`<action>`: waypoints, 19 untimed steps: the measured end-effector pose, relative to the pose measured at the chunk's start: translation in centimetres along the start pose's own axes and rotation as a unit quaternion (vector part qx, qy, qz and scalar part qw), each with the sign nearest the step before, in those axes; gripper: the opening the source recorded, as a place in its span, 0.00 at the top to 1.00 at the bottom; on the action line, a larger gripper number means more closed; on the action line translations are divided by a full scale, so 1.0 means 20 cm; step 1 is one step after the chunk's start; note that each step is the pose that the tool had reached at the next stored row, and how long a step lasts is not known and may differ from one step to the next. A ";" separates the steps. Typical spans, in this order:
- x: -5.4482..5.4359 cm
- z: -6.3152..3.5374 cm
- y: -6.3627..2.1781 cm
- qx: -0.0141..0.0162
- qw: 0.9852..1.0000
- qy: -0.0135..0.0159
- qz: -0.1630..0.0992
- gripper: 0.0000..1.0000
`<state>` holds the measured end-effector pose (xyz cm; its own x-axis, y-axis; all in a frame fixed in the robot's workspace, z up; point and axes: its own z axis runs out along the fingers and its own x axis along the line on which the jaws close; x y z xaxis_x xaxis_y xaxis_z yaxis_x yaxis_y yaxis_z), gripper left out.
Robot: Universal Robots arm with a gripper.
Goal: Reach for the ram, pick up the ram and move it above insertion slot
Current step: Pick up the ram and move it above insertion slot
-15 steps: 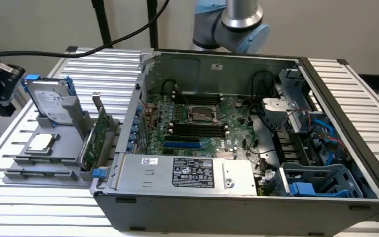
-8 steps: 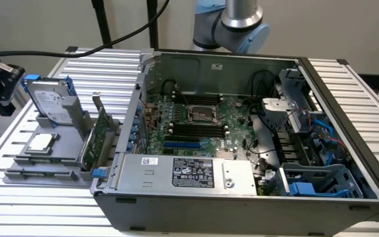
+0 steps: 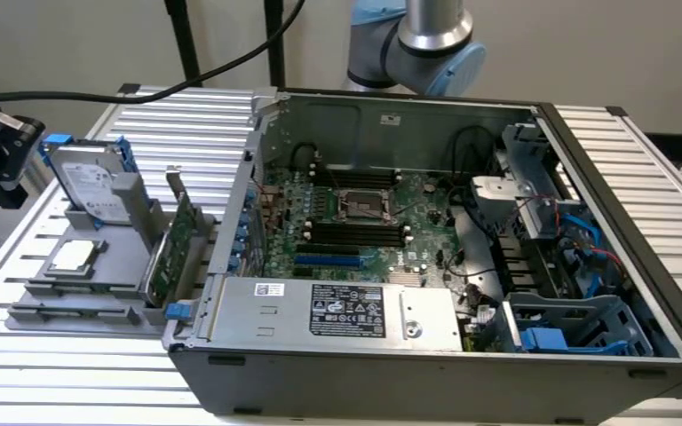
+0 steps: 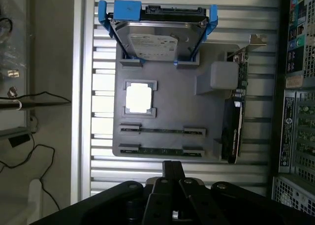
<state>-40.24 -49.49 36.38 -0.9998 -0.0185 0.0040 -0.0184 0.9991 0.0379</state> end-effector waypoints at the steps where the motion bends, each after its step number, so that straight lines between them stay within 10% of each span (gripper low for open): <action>1: 0.00 0.000 0.000 0.000 1.000 0.000 0.000 0.89; 10: 0.00 0.000 0.000 0.000 0.999 0.002 -0.049 0.89; 19: 0.00 0.001 0.000 0.001 0.991 0.005 -0.130 0.89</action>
<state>-40.29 -49.48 36.37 -0.9611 -0.2763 0.0038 -0.2760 0.9604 0.0379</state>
